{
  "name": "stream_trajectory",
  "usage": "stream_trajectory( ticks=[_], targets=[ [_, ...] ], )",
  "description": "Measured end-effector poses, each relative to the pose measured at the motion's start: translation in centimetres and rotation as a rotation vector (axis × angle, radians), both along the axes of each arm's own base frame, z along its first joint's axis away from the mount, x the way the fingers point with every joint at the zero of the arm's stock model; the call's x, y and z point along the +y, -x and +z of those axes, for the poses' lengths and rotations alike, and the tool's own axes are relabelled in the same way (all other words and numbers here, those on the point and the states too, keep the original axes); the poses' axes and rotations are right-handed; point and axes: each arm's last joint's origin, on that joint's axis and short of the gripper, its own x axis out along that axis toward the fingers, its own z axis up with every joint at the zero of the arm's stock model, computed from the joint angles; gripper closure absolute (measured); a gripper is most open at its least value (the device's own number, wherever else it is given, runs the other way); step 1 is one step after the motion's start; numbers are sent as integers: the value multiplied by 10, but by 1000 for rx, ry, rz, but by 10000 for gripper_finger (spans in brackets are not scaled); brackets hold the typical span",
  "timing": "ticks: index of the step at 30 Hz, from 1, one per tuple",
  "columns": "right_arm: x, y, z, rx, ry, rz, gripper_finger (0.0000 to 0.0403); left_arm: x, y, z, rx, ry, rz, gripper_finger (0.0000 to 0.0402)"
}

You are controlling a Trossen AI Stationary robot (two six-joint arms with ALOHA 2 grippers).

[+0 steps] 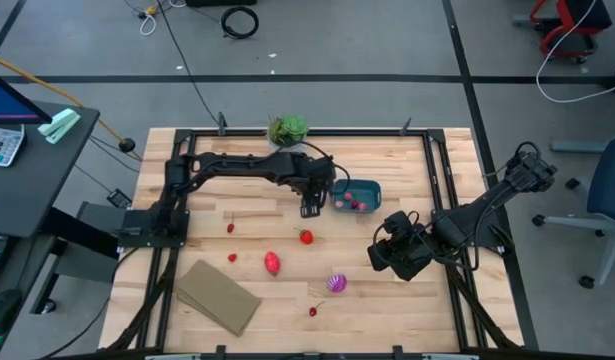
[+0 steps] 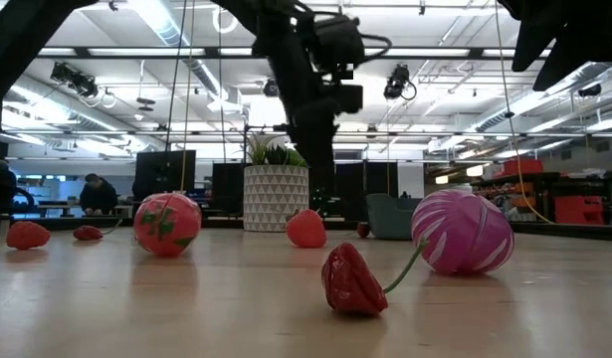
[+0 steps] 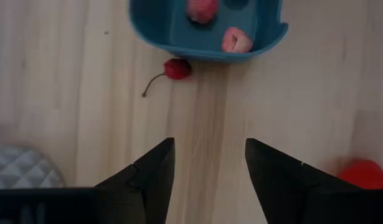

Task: Pick and placing Produce into tupperware
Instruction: Put the top red cherry into the blue bin

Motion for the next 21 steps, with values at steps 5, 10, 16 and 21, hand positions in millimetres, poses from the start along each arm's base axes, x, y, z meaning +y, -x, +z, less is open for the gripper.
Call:
stream_trajectory(
  ticks=[5,10,16,21],
  targets=[
    [-1,0,0,-6,16,-8,240,4,-14,-6,-95,-43,-48,201],
    [-1,0,0,-11,12,-13,240,7,-19,-25,-64,-52,-72,195],
    [-1,0,0,-5,15,-14,240,10,-24,-56,6,-58,-111,192],
    [-1,1,0,4,24,-10,240,11,-30,-65,-23,-72,-108,194]
  ],
)
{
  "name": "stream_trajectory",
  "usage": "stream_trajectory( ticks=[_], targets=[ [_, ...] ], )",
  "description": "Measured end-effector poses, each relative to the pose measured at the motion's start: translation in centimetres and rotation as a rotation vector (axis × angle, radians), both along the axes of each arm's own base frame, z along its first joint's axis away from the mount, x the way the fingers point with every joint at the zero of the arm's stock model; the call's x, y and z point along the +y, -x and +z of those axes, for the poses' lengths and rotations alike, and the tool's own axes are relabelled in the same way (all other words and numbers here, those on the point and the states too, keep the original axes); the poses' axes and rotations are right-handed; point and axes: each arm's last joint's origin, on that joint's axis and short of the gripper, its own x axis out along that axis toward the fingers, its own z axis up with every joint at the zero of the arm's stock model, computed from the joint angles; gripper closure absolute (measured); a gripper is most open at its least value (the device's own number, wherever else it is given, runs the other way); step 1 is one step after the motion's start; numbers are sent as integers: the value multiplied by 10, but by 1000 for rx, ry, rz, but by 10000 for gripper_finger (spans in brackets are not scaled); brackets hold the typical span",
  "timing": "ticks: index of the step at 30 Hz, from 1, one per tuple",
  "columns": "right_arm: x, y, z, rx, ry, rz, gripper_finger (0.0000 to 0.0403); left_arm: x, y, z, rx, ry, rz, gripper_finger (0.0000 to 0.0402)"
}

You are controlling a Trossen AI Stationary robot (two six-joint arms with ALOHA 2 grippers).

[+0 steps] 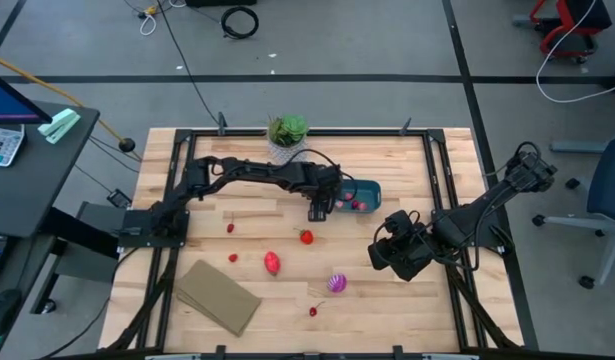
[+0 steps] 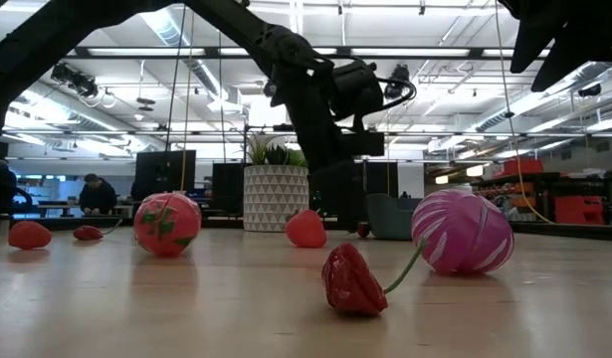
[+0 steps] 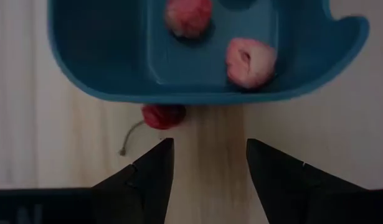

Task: Pick and placing Produce into tupperware
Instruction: Put the top red cherry into the blue bin

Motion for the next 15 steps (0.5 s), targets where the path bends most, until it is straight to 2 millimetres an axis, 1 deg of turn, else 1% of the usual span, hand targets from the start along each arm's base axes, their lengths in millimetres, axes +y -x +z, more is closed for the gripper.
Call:
stream_trajectory(
  ticks=[5,15],
  targets=[
    [0,0,0,2,0,-1,240,6,-5,0,-57,-32,20,189],
    [0,0,0,6,4,2,239,16,-6,2,-87,-37,41,195]
  ],
)
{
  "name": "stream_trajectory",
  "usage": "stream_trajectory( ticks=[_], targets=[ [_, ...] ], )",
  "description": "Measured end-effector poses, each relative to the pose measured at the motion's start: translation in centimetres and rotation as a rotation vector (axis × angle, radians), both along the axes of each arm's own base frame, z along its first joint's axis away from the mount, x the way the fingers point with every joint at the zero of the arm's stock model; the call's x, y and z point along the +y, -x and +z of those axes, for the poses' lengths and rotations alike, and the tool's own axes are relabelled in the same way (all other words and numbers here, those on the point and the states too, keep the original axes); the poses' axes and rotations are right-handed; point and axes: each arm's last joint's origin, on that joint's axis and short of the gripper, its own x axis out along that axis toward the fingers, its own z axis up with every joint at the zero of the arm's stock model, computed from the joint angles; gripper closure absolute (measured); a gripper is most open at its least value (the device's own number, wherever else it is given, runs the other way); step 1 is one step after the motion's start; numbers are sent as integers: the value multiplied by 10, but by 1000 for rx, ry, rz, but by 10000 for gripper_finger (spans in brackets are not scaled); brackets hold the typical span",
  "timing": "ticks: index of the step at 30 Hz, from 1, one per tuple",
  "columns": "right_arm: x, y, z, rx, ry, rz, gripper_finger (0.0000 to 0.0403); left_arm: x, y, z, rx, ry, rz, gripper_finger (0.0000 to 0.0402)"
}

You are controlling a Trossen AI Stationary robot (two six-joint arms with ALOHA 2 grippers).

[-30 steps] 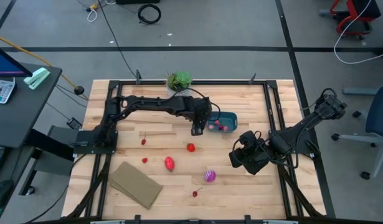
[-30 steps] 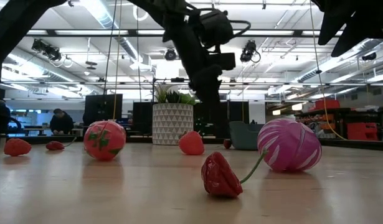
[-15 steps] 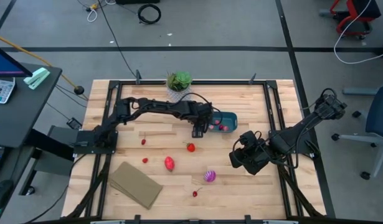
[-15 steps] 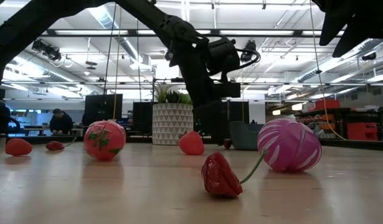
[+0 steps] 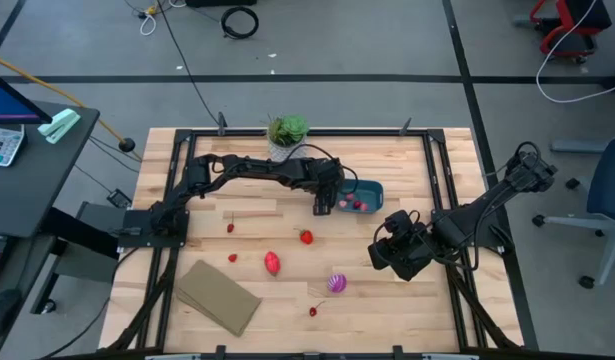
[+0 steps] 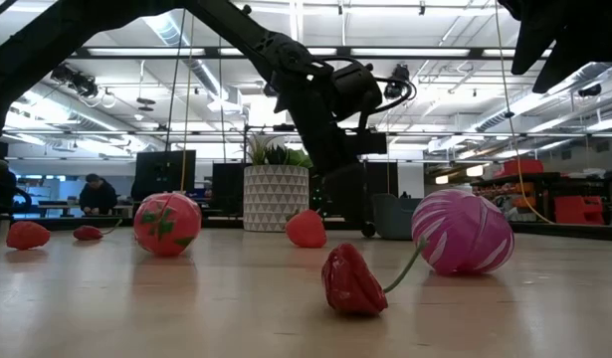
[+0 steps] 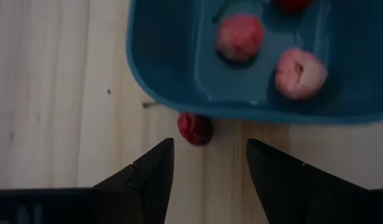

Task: Pick and placing Produce into tupperware
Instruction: Put the top red cherry into the blue bin

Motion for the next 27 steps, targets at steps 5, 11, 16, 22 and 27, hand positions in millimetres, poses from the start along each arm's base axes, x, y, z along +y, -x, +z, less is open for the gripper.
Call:
stream_trajectory(
  ticks=[5,11,16,22,27],
  targets=[
    [0,0,0,4,3,0,239,5,-2,2,-50,19,25,194],
    [0,1,0,7,5,0,239,3,-4,-17,-10,67,17,200],
    [-1,1,0,9,8,-1,239,3,-7,-20,-38,70,50,199],
    [-1,1,0,11,10,-1,239,8,-7,-21,-64,97,97,211],
    [-1,1,0,12,9,-1,239,9,-7,-21,-65,111,119,231]
  ],
)
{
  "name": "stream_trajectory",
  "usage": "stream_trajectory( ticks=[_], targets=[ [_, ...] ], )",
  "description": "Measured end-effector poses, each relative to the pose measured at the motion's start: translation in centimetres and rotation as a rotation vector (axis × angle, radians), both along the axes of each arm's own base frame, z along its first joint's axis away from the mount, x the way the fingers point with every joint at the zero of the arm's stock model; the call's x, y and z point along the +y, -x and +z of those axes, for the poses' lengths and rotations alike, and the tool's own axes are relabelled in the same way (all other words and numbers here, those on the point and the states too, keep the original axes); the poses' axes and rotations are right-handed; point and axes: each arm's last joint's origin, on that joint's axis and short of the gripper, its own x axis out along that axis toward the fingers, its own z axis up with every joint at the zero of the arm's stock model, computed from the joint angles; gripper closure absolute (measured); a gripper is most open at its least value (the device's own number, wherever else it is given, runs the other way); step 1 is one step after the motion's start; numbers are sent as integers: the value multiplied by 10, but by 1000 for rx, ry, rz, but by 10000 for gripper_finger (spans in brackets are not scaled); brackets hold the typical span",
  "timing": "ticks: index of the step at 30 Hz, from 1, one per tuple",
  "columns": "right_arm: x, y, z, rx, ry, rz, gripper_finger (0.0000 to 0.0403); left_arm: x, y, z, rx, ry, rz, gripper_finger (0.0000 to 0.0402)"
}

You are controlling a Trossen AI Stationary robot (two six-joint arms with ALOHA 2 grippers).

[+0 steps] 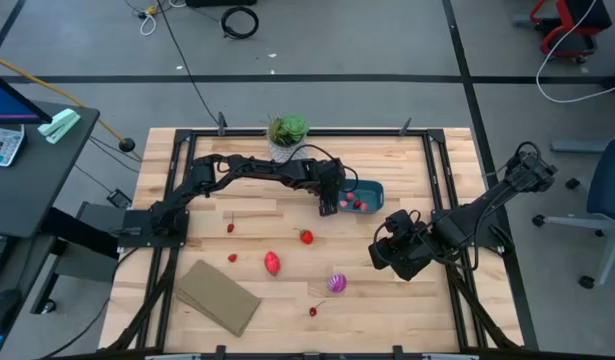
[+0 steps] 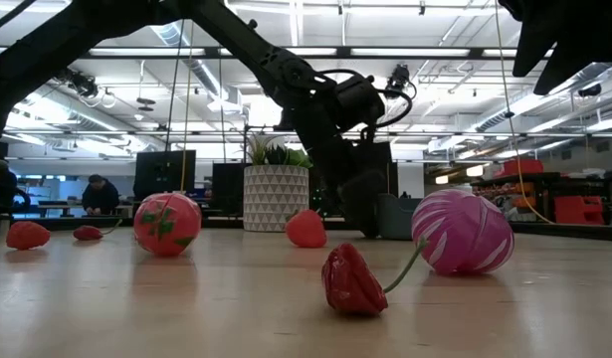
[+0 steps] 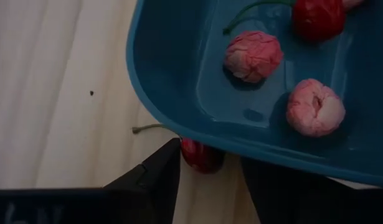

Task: Pick and placing Produce into tupperware
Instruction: Put the top red cherry into the blue bin

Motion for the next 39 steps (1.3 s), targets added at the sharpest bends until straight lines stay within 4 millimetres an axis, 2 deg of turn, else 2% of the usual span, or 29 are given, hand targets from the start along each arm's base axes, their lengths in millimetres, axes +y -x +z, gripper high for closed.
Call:
stream_trajectory(
  ticks=[5,12,15,23,27,30,34,39],
  targets=[
    [0,0,0,0,0,0,239,-1,0,-1,3,5,5,268],
    [0,0,0,0,0,0,239,-15,1,4,29,-4,-14,332],
    [0,0,0,0,0,0,239,-22,4,11,77,6,-28,346],
    [0,0,0,-6,8,-4,239,-42,0,72,96,41,-25,336],
    [-1,0,0,-13,20,-8,239,-55,-12,111,-19,23,-59,343],
    [-1,0,0,-14,20,-9,239,-62,-20,128,-126,0,-91,343],
    [-1,0,0,-15,17,-15,239,-62,-23,130,-161,-10,-105,332],
    [-1,0,0,-17,16,-18,239,-54,-31,99,-101,19,-66,329]
  ],
)
